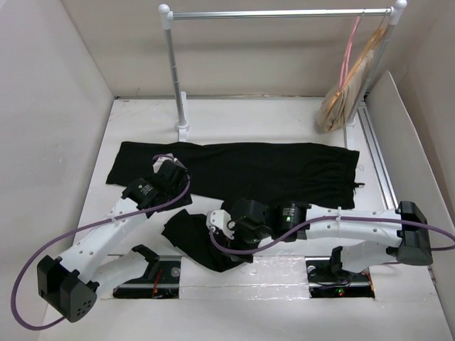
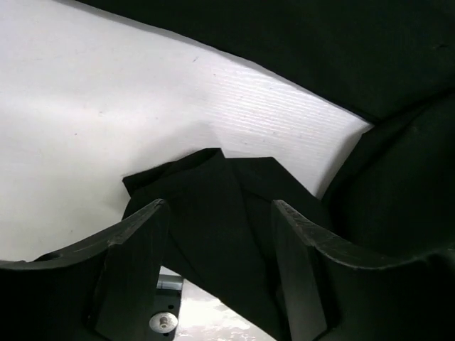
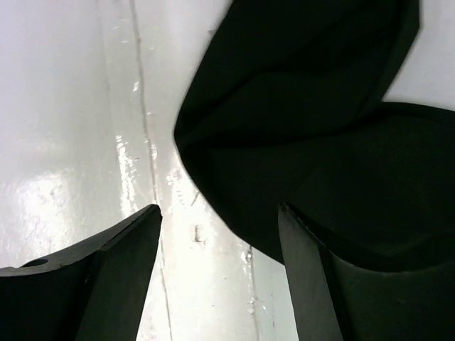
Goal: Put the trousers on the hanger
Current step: Flatten out the trousers at the center of the board.
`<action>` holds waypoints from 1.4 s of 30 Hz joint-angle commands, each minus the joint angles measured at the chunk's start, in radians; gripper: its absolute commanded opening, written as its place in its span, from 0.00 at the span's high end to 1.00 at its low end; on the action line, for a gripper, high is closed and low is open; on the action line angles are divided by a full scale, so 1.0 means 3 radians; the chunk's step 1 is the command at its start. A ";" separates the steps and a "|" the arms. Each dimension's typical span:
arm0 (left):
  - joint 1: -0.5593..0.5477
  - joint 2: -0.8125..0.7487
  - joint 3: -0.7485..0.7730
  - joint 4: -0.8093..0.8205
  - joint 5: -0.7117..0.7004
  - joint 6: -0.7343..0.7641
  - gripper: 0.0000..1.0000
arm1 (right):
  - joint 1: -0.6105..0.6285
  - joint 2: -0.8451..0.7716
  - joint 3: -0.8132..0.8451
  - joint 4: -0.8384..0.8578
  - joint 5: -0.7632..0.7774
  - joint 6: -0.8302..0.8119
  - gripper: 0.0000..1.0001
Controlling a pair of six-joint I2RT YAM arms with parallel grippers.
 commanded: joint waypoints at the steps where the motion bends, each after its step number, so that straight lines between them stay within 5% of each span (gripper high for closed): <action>1: 0.0010 0.0099 0.0135 0.0166 0.0103 -0.0019 0.44 | -0.0036 -0.0073 0.0106 0.0070 0.0256 0.0133 0.28; 6: 0.0010 0.0427 -0.0084 0.0318 0.0476 -0.0116 0.44 | -0.0071 -0.0399 0.0111 0.0059 0.0650 0.0251 0.28; 11: 0.0010 0.0478 -0.0202 0.0385 0.0181 -0.0341 0.56 | -0.0194 -0.0844 0.0091 0.0059 0.0931 0.0435 0.28; 24: -0.0169 0.1112 -0.0156 0.0252 -0.0054 -0.0505 0.54 | -0.0654 -0.1637 -0.0124 -0.0043 0.0911 0.0425 0.28; 26: -0.0169 0.1158 -0.0146 0.0232 -0.0101 -0.0536 0.58 | -0.0685 -0.1668 -0.0119 -0.0073 0.0891 0.0394 0.28; 30: -0.0169 0.1235 -0.0120 0.0166 -0.0182 -0.0612 0.83 | -0.0685 -0.1760 -0.0165 -0.0130 0.0891 0.0379 0.28; 36: -0.0353 0.1301 -0.0120 0.0084 -0.0254 -0.0735 1.00 | -0.0777 -0.1877 -0.0180 -0.0176 0.0819 0.0343 0.28; 38: -0.0445 0.1443 -0.0069 -0.0034 -0.0371 -0.0827 1.00 | -0.0807 -0.1888 -0.0150 -0.0171 0.0748 0.0323 0.28; 40: -0.0593 0.1526 -0.0038 -0.0146 -0.0479 -0.0995 0.71 | -0.0838 -0.1868 -0.0144 -0.0155 0.0696 0.0312 0.27; 42: -0.0624 0.1521 -0.0059 -0.0116 -0.0510 -0.0996 0.73 | -0.0838 -0.1837 -0.0155 -0.0114 0.0553 0.0312 0.28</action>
